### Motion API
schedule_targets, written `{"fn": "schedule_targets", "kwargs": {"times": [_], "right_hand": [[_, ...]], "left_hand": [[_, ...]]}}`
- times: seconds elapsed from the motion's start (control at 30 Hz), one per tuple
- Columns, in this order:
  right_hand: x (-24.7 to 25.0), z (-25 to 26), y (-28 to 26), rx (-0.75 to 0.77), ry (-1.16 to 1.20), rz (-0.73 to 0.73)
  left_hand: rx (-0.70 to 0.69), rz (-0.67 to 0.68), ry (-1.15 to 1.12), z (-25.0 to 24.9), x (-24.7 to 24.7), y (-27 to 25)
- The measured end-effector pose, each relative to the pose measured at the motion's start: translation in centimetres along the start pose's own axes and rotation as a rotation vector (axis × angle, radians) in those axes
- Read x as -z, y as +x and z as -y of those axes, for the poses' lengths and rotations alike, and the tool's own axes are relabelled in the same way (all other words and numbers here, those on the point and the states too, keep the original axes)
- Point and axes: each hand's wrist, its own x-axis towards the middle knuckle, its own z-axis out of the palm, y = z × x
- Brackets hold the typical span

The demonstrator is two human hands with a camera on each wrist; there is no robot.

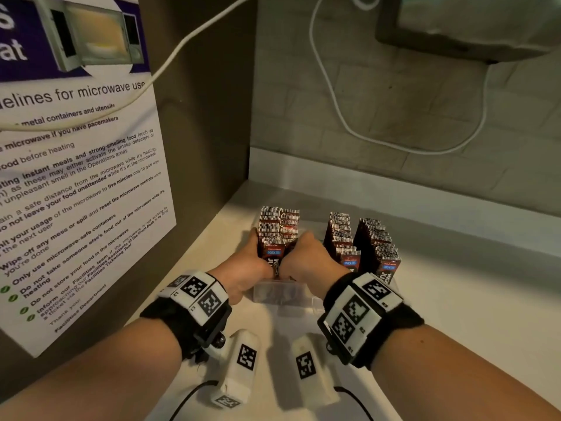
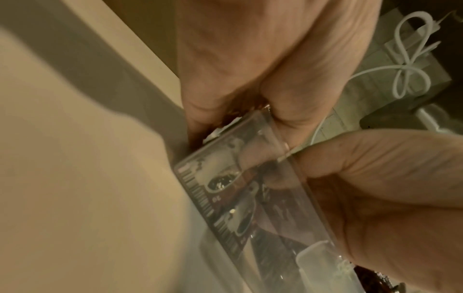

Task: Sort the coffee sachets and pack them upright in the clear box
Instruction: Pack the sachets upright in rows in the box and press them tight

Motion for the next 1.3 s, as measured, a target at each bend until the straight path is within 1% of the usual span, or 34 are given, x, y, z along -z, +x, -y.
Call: {"fn": "schedule_targets", "kwargs": {"times": [0.07,0.13,0.27,0.37,0.53,0.6,0.67,0.77,0.9,1.03,1.13,1.2,1.27,1.3], "right_hand": [[-0.3,0.0,0.4,-0.015,0.004,-0.008],[-0.4,0.0,0.7,0.002,-0.006,-0.022],[-0.4,0.0,1.1,0.047,0.021,-0.085],[-0.5,-0.4,1.1,0.06,0.021,-0.101],[-0.8,-0.8,1.1,0.091,0.031,-0.169],[-1.0,-0.9,1.0,0.137,0.039,-0.204],[-1.0,-1.0,0.8,0.182,0.034,-0.193],[-0.9,-1.1,1.0,0.216,0.005,-0.14],[-0.8,-1.2,1.3,0.214,-0.02,-0.119],[-0.8,-1.5,1.5,0.214,-0.004,-0.146],[-0.7,-1.3,1.4,0.185,0.052,-0.156],[-0.6,-1.0,1.3,0.163,0.085,-0.12],[-0.4,-0.7,1.3,0.122,0.124,-0.066],[-0.3,-0.7,1.3,0.098,0.147,-0.052]], "left_hand": [[-0.01,0.005,0.021,-0.2,0.0,0.2],[-0.041,-0.007,0.039,-0.5,0.0,0.3],[-0.121,-0.05,-0.01,-0.4,0.1,0.8],[-0.155,-0.039,-0.033,-0.1,0.1,1.1],[-0.156,-0.04,-0.025,0.0,0.2,1.6],[-0.139,-0.048,-0.014,-0.1,0.2,1.5],[-0.114,-0.04,-0.01,-0.3,0.2,1.2],[-0.082,-0.038,-0.023,-0.3,0.2,1.2],[-0.052,-0.037,-0.036,-0.2,0.1,1.3],[-0.047,-0.059,-0.033,-0.3,0.1,1.2],[-0.057,-0.06,-0.02,-0.5,0.2,1.3],[-0.056,-0.07,-0.014,-0.5,-0.1,1.4],[-0.049,-0.112,-0.026,-0.6,-0.4,1.3],[-0.052,-0.164,-0.038,-0.7,-0.5,1.1]]}}
